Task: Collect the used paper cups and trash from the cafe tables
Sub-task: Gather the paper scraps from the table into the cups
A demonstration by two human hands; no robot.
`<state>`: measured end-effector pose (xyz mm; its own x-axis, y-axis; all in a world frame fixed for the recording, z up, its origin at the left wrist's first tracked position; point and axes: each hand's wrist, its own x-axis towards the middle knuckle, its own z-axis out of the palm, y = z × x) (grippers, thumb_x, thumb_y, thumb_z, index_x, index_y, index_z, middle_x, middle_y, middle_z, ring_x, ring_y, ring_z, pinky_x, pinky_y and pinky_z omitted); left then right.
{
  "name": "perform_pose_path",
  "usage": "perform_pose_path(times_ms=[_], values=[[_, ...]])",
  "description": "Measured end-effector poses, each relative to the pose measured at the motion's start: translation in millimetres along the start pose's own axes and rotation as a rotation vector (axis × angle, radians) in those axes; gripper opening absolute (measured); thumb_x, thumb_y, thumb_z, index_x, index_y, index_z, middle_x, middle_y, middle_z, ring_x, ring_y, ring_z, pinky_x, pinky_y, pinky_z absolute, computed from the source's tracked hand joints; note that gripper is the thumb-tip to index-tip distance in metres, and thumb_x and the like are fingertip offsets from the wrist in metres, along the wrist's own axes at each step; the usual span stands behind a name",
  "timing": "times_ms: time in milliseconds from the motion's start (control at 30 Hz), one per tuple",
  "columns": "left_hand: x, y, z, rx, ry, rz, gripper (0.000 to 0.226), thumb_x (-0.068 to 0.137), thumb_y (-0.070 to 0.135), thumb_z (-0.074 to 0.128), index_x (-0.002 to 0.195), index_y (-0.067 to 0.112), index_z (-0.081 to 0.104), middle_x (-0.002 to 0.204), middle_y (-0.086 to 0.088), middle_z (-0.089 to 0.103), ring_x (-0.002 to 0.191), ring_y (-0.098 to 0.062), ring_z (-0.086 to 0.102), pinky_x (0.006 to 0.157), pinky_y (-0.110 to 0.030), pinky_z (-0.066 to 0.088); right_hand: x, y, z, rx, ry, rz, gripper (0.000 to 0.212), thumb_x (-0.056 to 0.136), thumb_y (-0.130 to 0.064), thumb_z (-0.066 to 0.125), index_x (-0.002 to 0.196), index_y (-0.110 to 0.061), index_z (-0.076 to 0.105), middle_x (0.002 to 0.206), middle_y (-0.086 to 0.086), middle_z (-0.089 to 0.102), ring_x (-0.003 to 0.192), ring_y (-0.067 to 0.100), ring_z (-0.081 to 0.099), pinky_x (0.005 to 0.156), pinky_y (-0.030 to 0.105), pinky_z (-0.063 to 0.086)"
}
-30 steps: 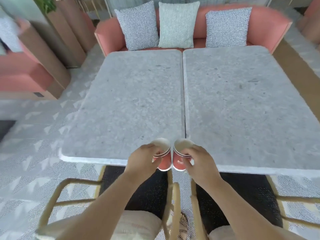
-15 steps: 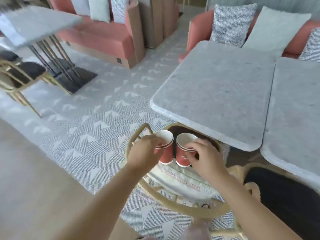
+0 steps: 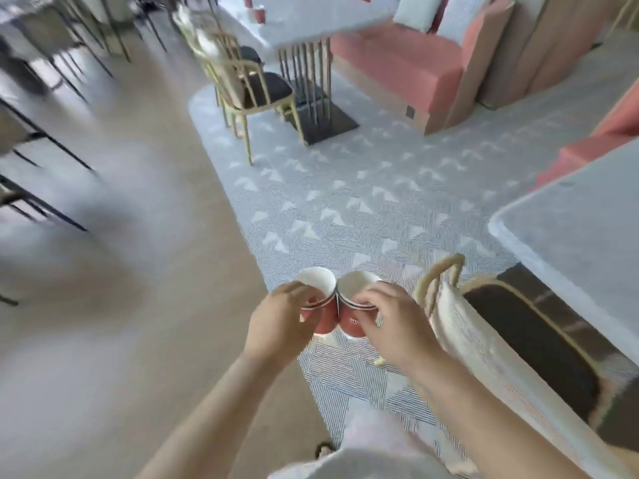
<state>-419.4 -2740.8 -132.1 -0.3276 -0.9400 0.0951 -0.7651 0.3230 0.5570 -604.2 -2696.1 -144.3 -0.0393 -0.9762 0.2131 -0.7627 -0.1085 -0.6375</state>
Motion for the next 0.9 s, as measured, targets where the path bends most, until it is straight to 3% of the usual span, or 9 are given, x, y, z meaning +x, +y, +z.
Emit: perform_pose_path(times_ms=[167, 367, 700, 900], values=[[7.2, -42.3, -26.6, 0.018, 0.062, -0.119, 0.014, 0.075, 0.021, 0.065, 0.084, 0.031, 0.066, 0.089, 0.013, 0.066, 0.081, -0.013, 0.062, 0.064, -0.025, 0.047, 47.8, -26.0, 31.2, -0.002, -0.121, -0.110, 0.008, 0.079, -0.017, 0.065, 0.087, -0.019, 0.066, 0.089, -0.006, 0.064, 0.089, 0.017, 0.056, 0.074, 0.030, 0.048], [51.7, -83.0, -42.7, 0.032, 0.064, -0.184, 0.013, 0.076, 0.020, 0.063, 0.084, 0.029, 0.066, 0.088, 0.012, 0.065, 0.082, -0.014, 0.061, 0.065, -0.029, 0.050, 116.4, -35.0, 65.7, -0.004, -0.204, -0.156, 0.008, 0.080, -0.017, 0.065, 0.088, -0.018, 0.067, 0.090, -0.006, 0.063, 0.090, 0.017, 0.056, 0.074, 0.033, 0.049], [235.9, -127.3, -48.1, 0.011, 0.027, -0.172, 0.012, 0.076, 0.022, 0.062, 0.085, 0.029, 0.066, 0.089, 0.012, 0.066, 0.080, -0.014, 0.062, 0.066, -0.030, 0.050, 293.6, 6.6, 84.5, -0.010, -0.206, -0.124, 0.005, 0.079, -0.016, 0.066, 0.084, -0.017, 0.067, 0.088, -0.005, 0.064, 0.088, 0.016, 0.056, 0.075, 0.027, 0.046], [340.6, -134.9, -44.9, -0.007, 0.039, -0.154, 0.012, 0.076, 0.022, 0.063, 0.085, 0.029, 0.066, 0.090, 0.012, 0.066, 0.078, -0.013, 0.062, 0.064, -0.030, 0.051, 387.2, 32.4, 81.9, -0.008, -0.214, -0.104, 0.007, 0.079, -0.015, 0.065, 0.086, -0.016, 0.066, 0.090, -0.004, 0.064, 0.090, 0.019, 0.056, 0.076, 0.036, 0.050]])
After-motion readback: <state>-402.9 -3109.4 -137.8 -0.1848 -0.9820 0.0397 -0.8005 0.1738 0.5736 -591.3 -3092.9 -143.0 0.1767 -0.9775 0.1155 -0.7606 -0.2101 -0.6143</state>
